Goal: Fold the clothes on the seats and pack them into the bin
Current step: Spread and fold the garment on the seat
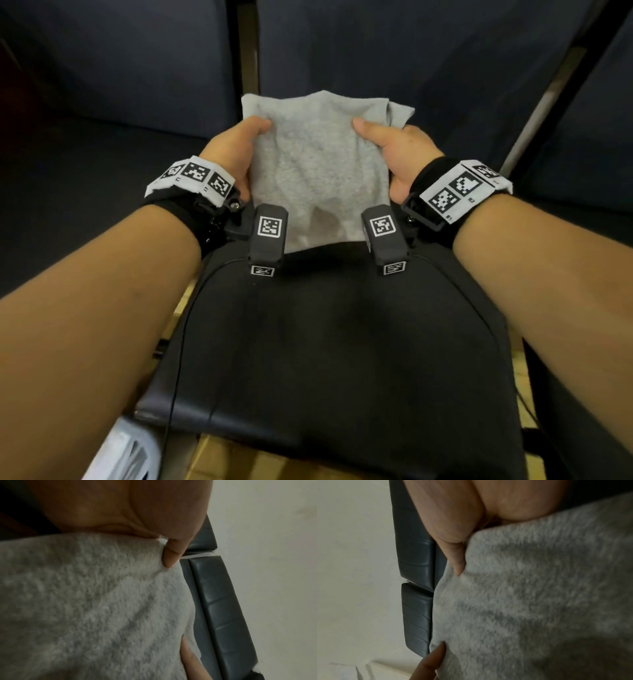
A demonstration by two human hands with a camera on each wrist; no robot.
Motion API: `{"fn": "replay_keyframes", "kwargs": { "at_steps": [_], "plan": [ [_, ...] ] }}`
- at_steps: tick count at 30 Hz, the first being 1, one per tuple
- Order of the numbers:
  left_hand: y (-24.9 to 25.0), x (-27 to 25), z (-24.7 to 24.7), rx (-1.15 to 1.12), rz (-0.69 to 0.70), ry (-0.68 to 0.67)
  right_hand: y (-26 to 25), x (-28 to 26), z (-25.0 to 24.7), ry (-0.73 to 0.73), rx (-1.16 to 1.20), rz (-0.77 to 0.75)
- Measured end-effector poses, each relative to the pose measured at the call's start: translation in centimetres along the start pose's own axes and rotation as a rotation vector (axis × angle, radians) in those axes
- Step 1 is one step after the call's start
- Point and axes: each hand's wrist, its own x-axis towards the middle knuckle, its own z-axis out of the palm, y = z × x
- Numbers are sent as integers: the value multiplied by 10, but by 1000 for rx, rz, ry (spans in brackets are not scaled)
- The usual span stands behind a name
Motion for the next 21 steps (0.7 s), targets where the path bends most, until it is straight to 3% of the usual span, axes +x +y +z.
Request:
{"fn": "replay_keyframes", "kwargs": {
  "at_steps": [7, 14, 18, 21],
  "plan": [
    [102, -47, -65, -37, -87, 131, -72, -29, 109, -27, -56, 135],
    [212, -109, -174, -76, -167, 260, -128, -68, 262, -83, -192, 212],
    [260, -156, -253, -98, -169, 371, -141, -93, 359, -201, -248, 226],
    [269, -180, -298, -117, -166, 439, -131, -108, 406, -285, -288, 253]
  ]
}}
